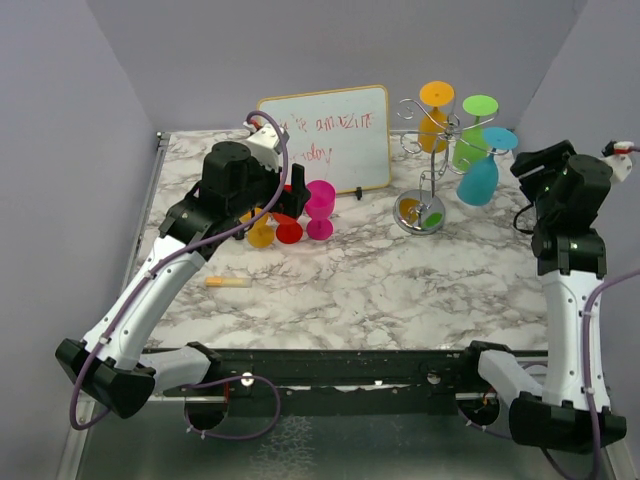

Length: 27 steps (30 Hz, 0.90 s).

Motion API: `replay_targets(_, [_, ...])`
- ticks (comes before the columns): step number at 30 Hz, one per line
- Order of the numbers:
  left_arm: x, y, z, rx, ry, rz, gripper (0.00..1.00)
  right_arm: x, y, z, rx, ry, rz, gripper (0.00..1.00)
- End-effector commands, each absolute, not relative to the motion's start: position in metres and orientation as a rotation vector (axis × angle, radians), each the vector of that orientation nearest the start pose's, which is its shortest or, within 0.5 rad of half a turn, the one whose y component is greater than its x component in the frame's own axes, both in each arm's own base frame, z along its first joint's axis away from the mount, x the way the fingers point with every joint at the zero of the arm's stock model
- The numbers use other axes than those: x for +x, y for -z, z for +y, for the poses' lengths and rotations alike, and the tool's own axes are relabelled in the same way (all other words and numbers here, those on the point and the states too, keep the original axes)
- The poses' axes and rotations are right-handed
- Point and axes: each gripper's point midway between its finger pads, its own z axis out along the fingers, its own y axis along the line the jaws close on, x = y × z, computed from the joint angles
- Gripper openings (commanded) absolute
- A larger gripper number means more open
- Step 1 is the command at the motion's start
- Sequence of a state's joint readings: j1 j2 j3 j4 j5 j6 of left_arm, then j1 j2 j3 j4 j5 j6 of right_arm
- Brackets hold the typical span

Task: Take the wine glass off the wine glass rack
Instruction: Pick up the wine glass from the wine rack.

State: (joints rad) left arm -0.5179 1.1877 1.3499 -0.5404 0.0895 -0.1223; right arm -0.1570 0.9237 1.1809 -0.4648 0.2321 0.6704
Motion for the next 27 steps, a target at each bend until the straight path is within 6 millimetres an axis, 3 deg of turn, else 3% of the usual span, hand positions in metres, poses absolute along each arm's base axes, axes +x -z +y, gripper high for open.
replay_targets(1, [0.309, -0.334, -0.194, 0.441, 0.487, 1.903, 0.99, 0.332, -0.366, -0.050, 0.811, -0.253, 1.614, 0.64])
replay_targets(4, [0.308, -0.332, -0.193, 0.442, 0.489, 1.908, 0.99, 0.336, -0.376, -0.050, 0.815, -0.269, 1.583, 0.64])
replay_targets(8, [0.308, -0.331, -0.193, 0.443, 0.488, 1.908, 0.99, 0.350, -0.369, -0.050, 0.846, -0.363, 1.610, 0.63])
replay_targets(10, [0.308, -0.332, -0.193, 0.439, 0.488, 1.907, 0.99, 0.358, -0.374, -0.049, 0.828, -0.468, 1.574, 0.63])
replay_targets(14, [0.308, -0.330, -0.193, 0.441, 0.489, 1.912, 0.99, 0.370, -0.364, -0.060, 0.848, -0.680, 1.563, 0.60])
replay_targets(16, [0.309, -0.328, -0.194, 0.443, 0.494, 1.917, 0.99, 0.374, -0.370, -0.057, 0.787, -0.750, 1.534, 0.59])
replay_targets(27, [0.309, -0.328, -0.196, 0.442, 0.505, 1.922, 0.99, 0.386, -0.366, -0.046, 0.752, -0.900, 1.536, 0.55])
